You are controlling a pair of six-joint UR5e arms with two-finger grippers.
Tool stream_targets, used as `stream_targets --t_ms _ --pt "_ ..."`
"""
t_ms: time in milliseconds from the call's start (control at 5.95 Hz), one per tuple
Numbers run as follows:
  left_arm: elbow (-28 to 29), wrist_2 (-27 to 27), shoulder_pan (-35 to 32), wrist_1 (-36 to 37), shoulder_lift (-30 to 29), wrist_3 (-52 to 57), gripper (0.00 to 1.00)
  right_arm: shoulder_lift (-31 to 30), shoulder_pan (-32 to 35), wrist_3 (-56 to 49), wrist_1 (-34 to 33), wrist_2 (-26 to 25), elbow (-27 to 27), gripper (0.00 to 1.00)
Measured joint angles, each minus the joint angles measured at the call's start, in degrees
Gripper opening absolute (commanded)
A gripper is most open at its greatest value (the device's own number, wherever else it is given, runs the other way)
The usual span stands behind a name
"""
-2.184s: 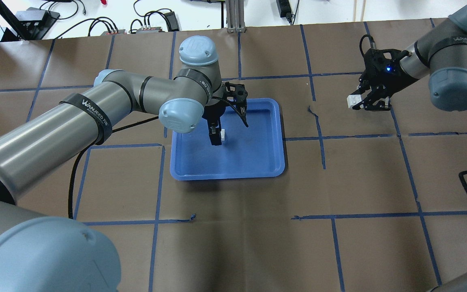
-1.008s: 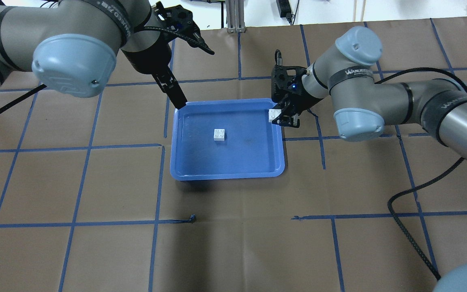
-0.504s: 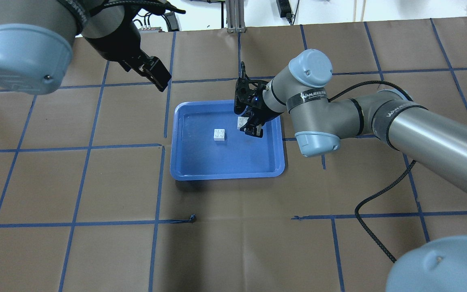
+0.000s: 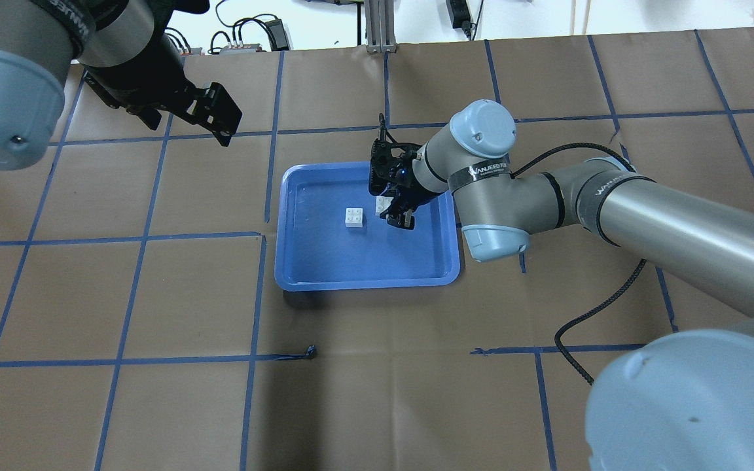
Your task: Assemble white blocks and place on blue tray
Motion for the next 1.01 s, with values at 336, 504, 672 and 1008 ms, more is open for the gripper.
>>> stream_targets --t_ms 336,504,672,1008 --pt "-0.1 0.3 0.8 0.0 0.3 3.1 0.99 1.8 0.1 0.1 -0.5 -0.5 -0.8 0.23" --pt "-0.1 0.3 1.5 0.0 0.3 4.3 0.99 2.2 0.2 0.2 -0.5 -0.5 -1.1 0.23" --pt "-0.2 0.1 2.0 0.0 0.1 4.4 0.99 2.4 0.3 0.3 -0.4 -0.5 -1.2 0.23" --pt "-0.4 0.1 2.1 0.1 -0.3 3.7 0.99 2.8 0.5 1.5 -0.4 -0.5 -1.3 0.23"
